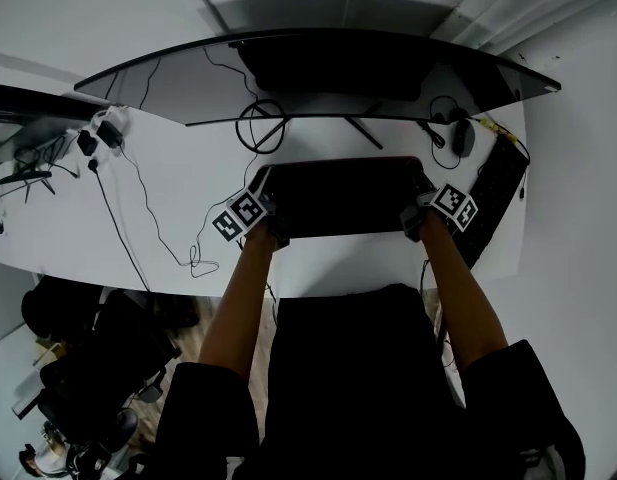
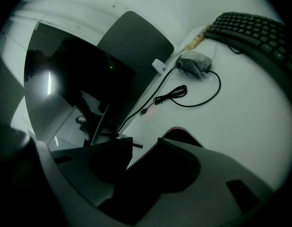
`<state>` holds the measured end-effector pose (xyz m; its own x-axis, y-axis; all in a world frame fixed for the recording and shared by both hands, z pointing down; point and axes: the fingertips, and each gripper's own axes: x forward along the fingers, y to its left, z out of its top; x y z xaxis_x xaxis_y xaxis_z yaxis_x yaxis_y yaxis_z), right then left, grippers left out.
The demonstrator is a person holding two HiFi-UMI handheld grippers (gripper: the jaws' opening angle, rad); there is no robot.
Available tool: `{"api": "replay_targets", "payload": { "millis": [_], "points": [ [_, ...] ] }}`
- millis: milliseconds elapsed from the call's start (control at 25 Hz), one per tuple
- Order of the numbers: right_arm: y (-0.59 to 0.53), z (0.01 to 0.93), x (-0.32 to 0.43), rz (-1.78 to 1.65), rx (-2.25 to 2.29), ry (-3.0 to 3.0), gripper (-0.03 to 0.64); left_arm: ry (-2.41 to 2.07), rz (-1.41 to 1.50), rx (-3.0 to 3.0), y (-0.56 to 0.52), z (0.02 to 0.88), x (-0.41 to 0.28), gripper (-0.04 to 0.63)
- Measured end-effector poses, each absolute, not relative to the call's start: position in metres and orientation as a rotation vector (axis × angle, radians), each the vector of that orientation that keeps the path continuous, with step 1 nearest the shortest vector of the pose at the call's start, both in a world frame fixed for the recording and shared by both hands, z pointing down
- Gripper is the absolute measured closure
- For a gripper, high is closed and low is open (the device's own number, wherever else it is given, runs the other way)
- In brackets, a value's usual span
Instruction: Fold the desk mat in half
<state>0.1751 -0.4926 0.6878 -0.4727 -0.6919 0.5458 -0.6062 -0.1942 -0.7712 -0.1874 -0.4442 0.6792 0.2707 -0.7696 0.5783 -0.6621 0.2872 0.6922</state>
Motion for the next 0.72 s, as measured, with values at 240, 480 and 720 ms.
{"api": "replay_targets", "payload": {
  "millis": [240, 480, 720],
  "points": [
    [-0.474, 0.663, 0.172, -1.666, -1.603, 2.153, 0.471, -1.421, -0.104, 1.515, -0.427, 0.654, -0.186, 0.371],
    [-0.443, 0.626, 0.17, -1.558, -1.678, 2.233, 0.471, -1.403, -0.088, 1.653, -0.397, 0.615, -0.184, 0.372],
    [-0.395, 0.581, 0.154, -1.324, -1.722, 2.444, 0.471, -1.42, -0.094, 1.795, -0.36, 0.573, -0.181, 0.374]
  ]
}}
